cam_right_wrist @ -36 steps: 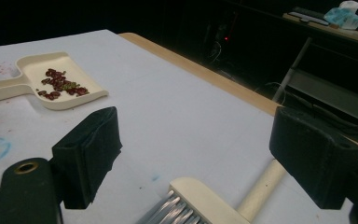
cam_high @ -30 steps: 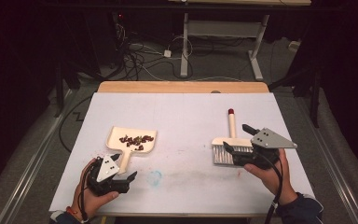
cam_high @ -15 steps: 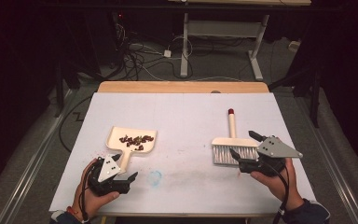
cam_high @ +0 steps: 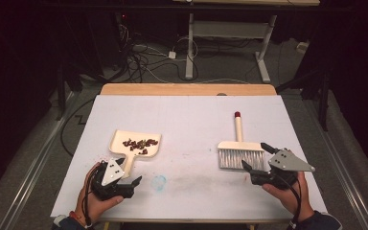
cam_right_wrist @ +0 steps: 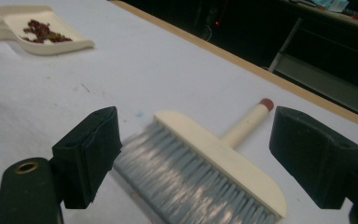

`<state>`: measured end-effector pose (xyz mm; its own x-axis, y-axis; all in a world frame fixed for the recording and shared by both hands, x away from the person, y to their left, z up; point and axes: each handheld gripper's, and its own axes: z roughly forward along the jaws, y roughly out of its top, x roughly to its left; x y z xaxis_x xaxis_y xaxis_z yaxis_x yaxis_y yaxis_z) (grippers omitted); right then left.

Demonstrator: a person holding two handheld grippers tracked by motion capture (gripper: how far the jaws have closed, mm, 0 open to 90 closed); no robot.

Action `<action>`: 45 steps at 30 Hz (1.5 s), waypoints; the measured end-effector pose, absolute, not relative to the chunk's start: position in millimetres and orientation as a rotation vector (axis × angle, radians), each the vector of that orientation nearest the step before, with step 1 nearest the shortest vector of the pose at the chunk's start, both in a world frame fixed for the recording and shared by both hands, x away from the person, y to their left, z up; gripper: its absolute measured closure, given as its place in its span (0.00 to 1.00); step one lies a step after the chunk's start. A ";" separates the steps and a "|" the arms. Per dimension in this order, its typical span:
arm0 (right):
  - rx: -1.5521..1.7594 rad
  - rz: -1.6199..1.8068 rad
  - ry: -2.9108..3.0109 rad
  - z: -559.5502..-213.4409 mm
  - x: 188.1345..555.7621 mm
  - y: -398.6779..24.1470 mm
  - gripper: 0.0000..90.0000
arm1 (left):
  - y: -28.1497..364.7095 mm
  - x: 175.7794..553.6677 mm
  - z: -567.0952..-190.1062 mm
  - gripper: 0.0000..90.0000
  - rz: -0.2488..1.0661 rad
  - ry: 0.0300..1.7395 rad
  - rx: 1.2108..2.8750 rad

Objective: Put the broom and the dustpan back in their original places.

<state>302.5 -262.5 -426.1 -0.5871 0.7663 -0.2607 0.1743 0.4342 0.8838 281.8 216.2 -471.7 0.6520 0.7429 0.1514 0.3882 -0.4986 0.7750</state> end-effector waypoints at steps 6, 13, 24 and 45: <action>0.793 1.135 2.025 -445.7 294.4 -269.8 0.19 | 215.9 283.3 -472.8 0.18 0.621 0.869 2.142; 0.862 1.136 2.063 -465.2 288.1 -276.9 0.19 | 215.7 281.7 -470.1 0.18 0.642 0.872 2.126; 0.844 1.145 2.062 -463.0 284.6 -275.6 0.19 | 215.1 274.9 -468.1 0.18 0.673 0.854 2.134; 0.842 1.142 2.047 -460.4 284.2 -274.6 0.19 | 213.6 278.0 -470.2 0.18 0.679 0.840 2.146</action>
